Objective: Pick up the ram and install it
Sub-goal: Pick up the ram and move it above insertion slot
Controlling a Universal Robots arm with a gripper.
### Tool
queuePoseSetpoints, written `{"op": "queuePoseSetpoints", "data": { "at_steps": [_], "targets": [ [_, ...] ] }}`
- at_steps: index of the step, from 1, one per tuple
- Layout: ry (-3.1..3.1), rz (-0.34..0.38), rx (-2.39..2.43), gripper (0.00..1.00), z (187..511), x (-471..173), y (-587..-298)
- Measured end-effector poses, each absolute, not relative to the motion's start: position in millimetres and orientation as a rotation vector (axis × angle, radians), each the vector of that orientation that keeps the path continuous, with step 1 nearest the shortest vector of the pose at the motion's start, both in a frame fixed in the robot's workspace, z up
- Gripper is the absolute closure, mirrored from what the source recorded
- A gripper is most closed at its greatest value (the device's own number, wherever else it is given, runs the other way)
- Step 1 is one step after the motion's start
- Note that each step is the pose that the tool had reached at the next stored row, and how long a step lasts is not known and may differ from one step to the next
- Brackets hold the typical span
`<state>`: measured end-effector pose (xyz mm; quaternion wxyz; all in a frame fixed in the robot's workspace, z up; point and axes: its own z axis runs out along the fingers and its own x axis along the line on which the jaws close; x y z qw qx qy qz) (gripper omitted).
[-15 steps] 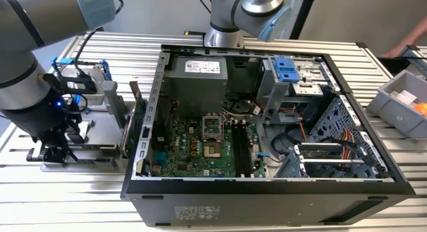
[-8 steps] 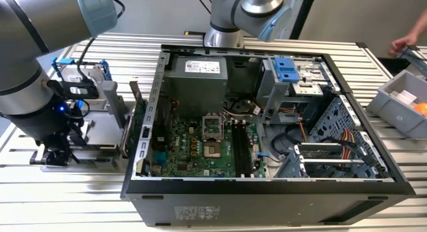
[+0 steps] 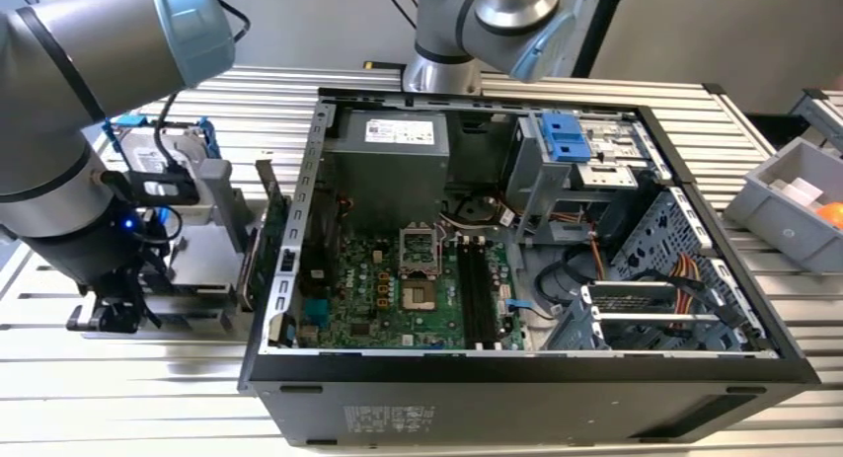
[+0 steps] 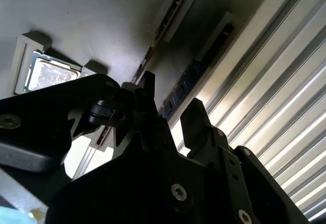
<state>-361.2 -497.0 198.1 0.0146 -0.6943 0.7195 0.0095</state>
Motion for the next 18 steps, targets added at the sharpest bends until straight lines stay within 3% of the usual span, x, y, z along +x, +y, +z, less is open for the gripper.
{"op": "queuePoseSetpoints", "data": {
  "at_steps": [18],
  "targets": [
    [2.197, 0.030, -2.205, 0.00, 193.2, -362.6, -500.2]
  ]
}}
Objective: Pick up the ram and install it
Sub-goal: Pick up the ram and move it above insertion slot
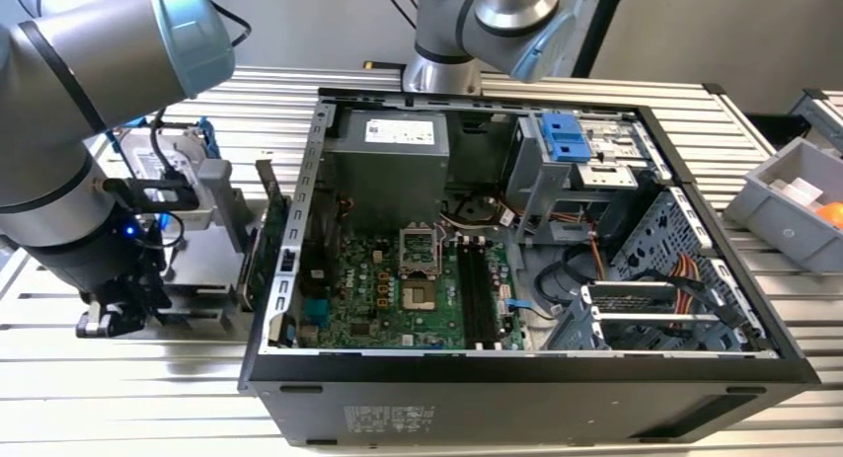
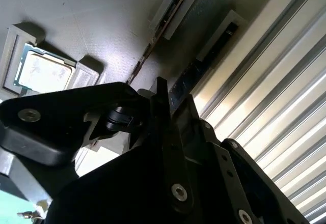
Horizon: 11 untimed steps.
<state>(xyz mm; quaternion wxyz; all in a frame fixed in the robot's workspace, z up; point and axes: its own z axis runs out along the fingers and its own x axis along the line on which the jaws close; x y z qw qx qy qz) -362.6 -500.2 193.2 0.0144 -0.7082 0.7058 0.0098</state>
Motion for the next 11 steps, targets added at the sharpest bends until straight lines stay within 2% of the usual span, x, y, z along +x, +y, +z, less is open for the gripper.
{"op": "queuePoseSetpoints", "data": {
  "at_steps": [11],
  "targets": [
    [2.197, 0.030, -2.205, 0.00, 193.2, -362.6, -502.6]
  ]
}}
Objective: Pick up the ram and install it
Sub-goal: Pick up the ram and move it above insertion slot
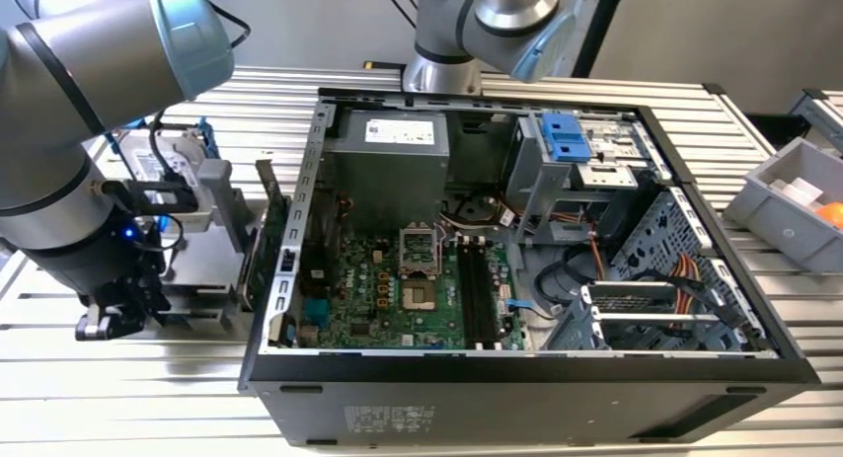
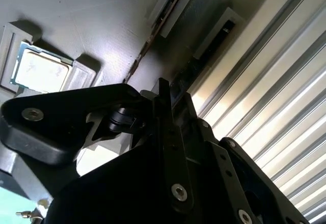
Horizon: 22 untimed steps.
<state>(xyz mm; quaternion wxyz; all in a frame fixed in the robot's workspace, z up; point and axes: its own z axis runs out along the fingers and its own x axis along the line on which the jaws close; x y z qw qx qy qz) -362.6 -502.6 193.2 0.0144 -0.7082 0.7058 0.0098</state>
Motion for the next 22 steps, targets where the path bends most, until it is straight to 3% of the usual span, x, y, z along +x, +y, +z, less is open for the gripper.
{"op": "queuePoseSetpoints", "data": {
  "at_steps": [13, 14, 22],
  "targets": [
    [2.197, 0.030, -2.205, 0.00, 193.2, -362.6, -502.8],
    [2.197, 0.031, -2.205, 1.00, 193.2, -362.6, -502.7],
    [2.197, 0.031, -2.205, 1.00, 193.2, -362.6, -502.8]
  ]
}}
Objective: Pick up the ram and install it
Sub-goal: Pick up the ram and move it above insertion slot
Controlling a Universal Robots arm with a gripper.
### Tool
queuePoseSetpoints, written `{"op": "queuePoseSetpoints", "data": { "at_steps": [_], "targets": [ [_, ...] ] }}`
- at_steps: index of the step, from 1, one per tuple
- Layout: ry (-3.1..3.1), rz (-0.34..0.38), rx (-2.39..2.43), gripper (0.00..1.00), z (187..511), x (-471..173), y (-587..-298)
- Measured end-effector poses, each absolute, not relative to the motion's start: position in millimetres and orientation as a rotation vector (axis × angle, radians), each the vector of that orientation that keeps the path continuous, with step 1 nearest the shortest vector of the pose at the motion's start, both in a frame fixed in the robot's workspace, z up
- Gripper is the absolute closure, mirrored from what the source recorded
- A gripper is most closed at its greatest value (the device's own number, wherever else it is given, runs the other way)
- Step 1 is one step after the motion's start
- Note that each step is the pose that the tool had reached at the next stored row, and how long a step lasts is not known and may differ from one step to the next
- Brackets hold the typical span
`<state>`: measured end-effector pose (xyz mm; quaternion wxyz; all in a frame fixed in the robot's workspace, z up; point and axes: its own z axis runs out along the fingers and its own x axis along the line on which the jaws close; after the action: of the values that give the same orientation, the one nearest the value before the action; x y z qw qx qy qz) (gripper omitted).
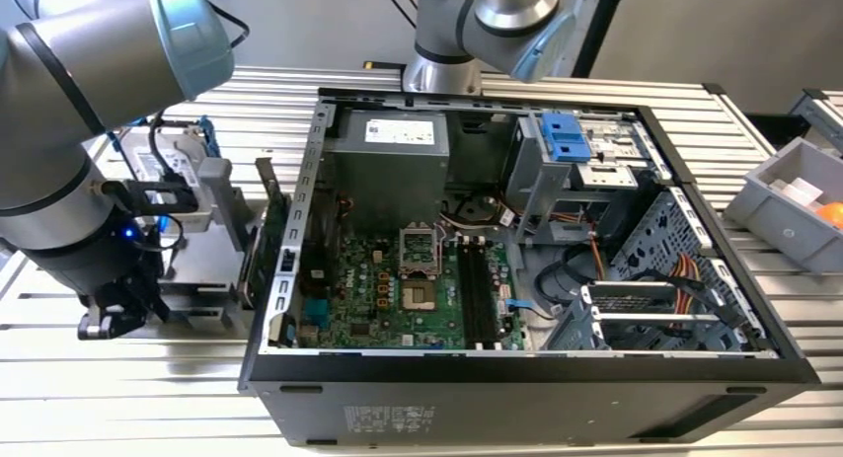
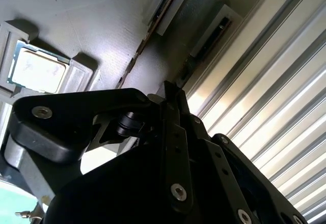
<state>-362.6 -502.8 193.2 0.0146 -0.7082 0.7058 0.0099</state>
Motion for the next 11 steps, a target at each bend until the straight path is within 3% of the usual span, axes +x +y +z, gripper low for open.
{"op": "queuePoseSetpoints", "data": {
  "at_steps": [11],
  "targets": [
    [2.197, 0.032, -2.203, 1.00, 205, -363, -503]
  ]
}}
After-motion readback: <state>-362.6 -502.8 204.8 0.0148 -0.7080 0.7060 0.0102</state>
